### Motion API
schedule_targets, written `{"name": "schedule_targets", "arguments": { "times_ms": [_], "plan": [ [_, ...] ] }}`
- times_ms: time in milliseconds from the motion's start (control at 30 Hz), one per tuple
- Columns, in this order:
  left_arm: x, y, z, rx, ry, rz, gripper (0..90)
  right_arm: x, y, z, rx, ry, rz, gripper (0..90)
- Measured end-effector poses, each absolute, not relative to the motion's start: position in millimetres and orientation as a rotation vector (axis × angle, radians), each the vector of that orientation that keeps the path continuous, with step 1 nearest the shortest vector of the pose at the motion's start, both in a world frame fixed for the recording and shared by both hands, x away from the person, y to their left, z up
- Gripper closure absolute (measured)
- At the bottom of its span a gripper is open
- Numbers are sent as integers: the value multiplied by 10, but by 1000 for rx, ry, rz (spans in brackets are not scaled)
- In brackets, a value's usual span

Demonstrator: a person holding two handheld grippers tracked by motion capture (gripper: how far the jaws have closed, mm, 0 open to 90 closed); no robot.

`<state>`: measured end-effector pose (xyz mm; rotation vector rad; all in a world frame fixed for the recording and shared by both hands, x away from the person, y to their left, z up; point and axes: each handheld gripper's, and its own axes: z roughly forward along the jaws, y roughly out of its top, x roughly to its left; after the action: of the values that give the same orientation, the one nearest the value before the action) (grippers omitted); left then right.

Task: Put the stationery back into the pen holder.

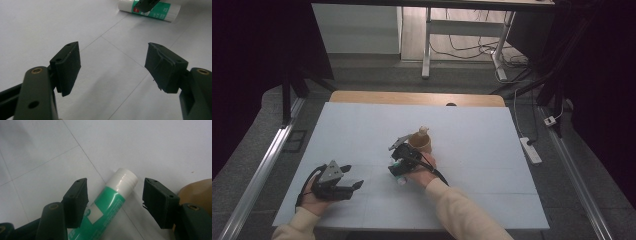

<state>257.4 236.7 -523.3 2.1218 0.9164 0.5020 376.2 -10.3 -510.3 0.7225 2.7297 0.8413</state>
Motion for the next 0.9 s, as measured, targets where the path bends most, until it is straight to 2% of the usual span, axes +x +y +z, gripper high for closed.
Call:
{"name": "schedule_targets", "arguments": {
  "times_ms": [467, 733, 800, 900],
  "plan": [
    [2577, 2369, -5238, 2122, 919, 502, 281, 3814, 26, -5198, 740, 2730, 762, 466],
    [2579, 2370, -5242, 2122, 922, 501, 281, 3831, 59, -5182, 793, 2737, 744, 571],
    [2578, 2369, -5242, 2123, 921, 502, 281, 3831, 66, -5175, 801, 2753, 740, 637],
    [2579, 2371, -5243, 2123, 921, 502, 281, 3818, 79, -5174, 804, 2751, 743, 645]
  ]
}}
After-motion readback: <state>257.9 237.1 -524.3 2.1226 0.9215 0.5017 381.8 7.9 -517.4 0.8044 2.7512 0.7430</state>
